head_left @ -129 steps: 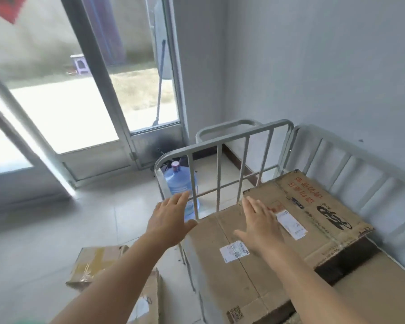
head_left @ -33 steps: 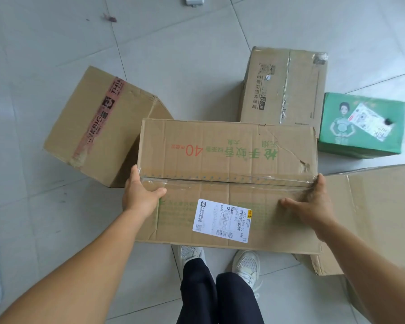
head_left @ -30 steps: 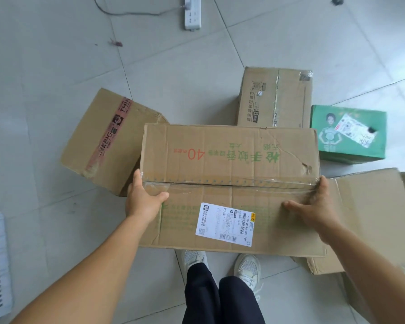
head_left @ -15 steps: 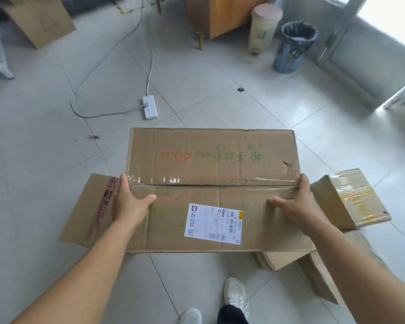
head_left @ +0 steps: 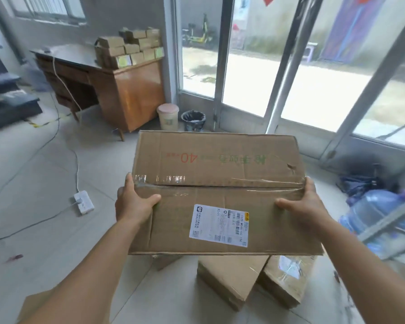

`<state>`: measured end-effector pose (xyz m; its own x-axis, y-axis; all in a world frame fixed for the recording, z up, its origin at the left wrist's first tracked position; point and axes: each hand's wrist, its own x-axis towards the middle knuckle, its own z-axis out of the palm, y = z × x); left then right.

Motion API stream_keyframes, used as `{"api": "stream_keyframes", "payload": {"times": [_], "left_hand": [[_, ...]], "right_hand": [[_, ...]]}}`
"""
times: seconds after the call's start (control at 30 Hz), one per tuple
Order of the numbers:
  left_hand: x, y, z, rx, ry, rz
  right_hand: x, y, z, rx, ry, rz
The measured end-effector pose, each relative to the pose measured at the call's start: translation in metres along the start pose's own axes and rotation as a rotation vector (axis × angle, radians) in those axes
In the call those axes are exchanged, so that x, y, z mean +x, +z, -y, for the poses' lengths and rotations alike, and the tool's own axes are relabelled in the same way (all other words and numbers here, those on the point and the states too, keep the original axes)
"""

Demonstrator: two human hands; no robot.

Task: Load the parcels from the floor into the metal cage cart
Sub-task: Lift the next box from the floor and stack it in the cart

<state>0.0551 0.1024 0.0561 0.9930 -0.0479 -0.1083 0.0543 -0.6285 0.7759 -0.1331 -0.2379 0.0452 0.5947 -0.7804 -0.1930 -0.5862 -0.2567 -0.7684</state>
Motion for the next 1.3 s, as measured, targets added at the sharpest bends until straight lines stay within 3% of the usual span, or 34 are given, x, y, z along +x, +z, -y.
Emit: {"api": "stream_keyframes", "payload": {"times": [0.63,1.0,1.3], "left_hand": [[-0.105,0.100,-0.271,-0.303,0.552,0.359],[-0.258,0.196,-0.400,-0.351,0.799,0.598],[-0.420,0.286,-0.448,-0.317,0.957,0.758]], "right_hand": [[-0.129,-0.310,-0.039,0.173,0.037,-0.703],[-0.235,-0.449,-0.138,0.250,0.134,-0.999],[-0.334,-0.531,-0.241,0.286,0.322,-1.170]]}}
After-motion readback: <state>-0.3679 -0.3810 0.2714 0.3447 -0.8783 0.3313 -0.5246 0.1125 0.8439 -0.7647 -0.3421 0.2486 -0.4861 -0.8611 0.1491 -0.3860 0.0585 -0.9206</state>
